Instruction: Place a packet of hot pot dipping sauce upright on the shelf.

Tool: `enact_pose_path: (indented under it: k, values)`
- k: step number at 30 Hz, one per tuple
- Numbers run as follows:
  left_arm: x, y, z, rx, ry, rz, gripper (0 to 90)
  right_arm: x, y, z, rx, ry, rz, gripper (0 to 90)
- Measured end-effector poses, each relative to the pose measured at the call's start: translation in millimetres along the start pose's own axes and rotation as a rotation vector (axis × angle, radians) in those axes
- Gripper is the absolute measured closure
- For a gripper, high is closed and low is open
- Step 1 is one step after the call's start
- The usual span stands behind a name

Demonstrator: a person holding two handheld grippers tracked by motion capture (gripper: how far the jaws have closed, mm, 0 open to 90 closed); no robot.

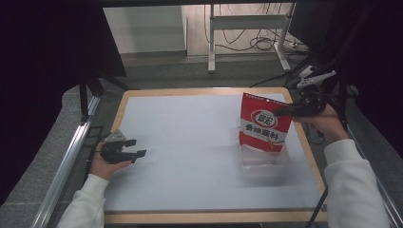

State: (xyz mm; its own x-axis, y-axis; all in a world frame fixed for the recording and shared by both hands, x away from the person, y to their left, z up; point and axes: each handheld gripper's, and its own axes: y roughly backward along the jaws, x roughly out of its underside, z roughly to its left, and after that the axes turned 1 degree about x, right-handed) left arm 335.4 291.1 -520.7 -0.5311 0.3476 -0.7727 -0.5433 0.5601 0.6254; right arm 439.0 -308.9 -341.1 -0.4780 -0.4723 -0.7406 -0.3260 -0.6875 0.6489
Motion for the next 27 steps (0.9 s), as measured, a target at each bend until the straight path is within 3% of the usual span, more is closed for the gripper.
enact_pose_path:
  k: [3,4,5,13,15,16,17,19,24,25,27]
  values:
    - [-0.7,-1.2,0.5,0.009,-0.006,-0.001,31.6,-10.1,3.1,11.8,0.068,0.015,-0.044,51.8]
    - [-1.0,-1.5,0.3,0.01,-0.007,-0.002,31.6,-10.1,3.1,11.8,0.068,0.015,-0.044,51.8]
    - [-1.5,-1.4,0.2,0.013,-0.007,-0.001,31.6,-17.7,4.3,18.3,0.098,0.015,-0.065,47.1]
    - [-7.5,-1.7,-2.8,0.023,-0.022,-0.016,31.6,-48.3,5.9,49.0,0.13,0.027,-0.152,43.3]
    - [-9.6,-0.2,-4.5,0.024,-0.025,-0.027,31.6,-58.2,1.2,69.0,0.106,0.058,-0.174,43.3]
    - [-10.0,0.5,-4.7,0.024,-0.029,-0.027,31.6,-58.2,1.2,69.0,0.106,0.058,-0.174,43.3]
    - [-10.4,1.9,-5.2,0.025,-0.031,-0.028,31.6,-62.2,-2.9,79.0,0.098,0.063,-0.176,42.9]
    - [-10.3,2.2,-5.5,0.025,-0.028,-0.034,31.6,-63.6,-4.8,83.3,0.09,0.065,-0.178,42.6]
    - [-9.6,0.7,-7.1,0.034,-0.033,-0.029,31.6,-65.4,-21.9,110.8,0.039,0.084,-0.198,40.2]
    - [-9.3,0.7,-8.0,0.036,-0.036,-0.028,31.5,-63.0,-30.5,120.3,0.028,0.072,-0.196,38.7]
    - [-8.8,1.1,-9.7,0.04,-0.04,-0.03,31.5,-61.6,-35.1,124.4,0.027,0.066,-0.193,37.8]
